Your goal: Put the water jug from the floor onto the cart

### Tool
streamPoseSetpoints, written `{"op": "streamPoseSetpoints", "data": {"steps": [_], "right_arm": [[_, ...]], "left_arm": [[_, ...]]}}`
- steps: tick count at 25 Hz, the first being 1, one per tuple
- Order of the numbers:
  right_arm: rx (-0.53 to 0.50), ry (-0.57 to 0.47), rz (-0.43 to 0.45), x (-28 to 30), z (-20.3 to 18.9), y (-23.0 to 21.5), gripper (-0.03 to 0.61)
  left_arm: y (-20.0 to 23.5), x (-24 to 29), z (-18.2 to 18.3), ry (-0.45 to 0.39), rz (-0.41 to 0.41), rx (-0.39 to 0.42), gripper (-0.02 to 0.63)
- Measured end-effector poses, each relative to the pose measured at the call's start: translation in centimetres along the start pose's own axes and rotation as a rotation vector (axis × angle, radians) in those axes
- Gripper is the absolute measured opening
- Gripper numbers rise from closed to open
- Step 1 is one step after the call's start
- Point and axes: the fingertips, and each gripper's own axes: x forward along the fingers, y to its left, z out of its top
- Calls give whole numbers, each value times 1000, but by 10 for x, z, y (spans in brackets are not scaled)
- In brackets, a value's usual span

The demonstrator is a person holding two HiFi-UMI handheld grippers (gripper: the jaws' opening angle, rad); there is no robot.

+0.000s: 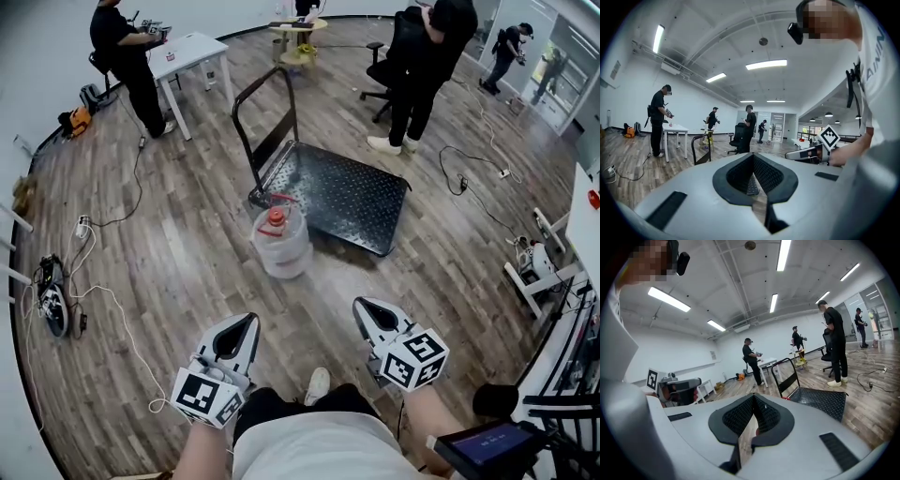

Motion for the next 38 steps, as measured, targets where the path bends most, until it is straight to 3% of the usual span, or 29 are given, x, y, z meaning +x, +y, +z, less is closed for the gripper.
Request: {"op": "streamPoseSetpoints", "data": {"steps": [13,28,33,38], "right_arm": [[13,33,-17,70,15,-44,-5],[-35,64,-48,266,65,-47,-5],[-11,57,-49,313,73,-58,-5],[-13,101,-20,346,58,-80,-5]], "left_arm": [[68,65,-3,6,-6,-56,-2],[255,145,6,48,-70,-71,-2],[284,169,0,68,-110,-70,-2],[296,184,-17,89,-67,-122,-2]]}}
